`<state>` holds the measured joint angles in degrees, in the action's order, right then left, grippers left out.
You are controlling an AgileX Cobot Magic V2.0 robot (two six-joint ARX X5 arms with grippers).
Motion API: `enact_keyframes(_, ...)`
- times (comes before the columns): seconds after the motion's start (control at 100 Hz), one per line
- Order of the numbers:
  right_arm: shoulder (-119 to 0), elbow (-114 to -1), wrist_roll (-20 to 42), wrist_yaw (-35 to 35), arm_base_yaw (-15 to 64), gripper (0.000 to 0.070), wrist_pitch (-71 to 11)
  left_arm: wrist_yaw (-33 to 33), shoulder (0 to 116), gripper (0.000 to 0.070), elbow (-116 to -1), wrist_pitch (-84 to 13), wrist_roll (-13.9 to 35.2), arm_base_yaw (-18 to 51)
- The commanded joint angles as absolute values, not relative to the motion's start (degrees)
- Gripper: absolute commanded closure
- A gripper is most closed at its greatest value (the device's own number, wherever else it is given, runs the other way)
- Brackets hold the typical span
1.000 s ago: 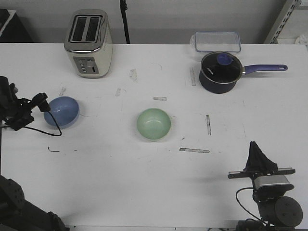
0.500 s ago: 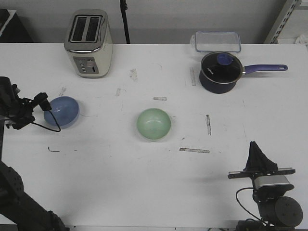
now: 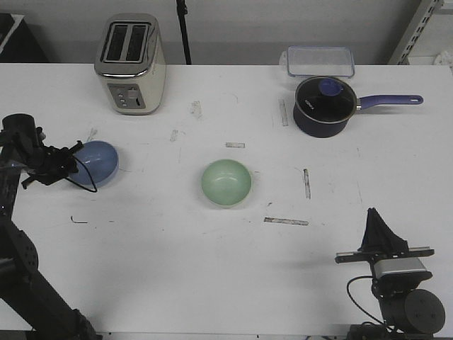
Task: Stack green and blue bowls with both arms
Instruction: 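Grasp the rim of the blue bowl with the left gripper, then lift the blue bowl and lower it into the green bowl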
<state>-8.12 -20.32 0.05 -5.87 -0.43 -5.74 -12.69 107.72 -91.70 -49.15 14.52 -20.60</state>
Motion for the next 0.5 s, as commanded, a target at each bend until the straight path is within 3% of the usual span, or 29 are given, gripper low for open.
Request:
enact_keyframes(0.0,-8.2,-20.6,0.6,-5.9,-0.4,0.0699,-5.1,-12.4,108.7,0.0687,-92.9,-49.6,14.2,-20.9)
enact_keyframes(0.49,-8.2,-20.6,0.6,-5.9,-0.4,0.0699,-5.2,-17.0,101.8,0.07,-98.5,-55.4,15.1,-17.5)
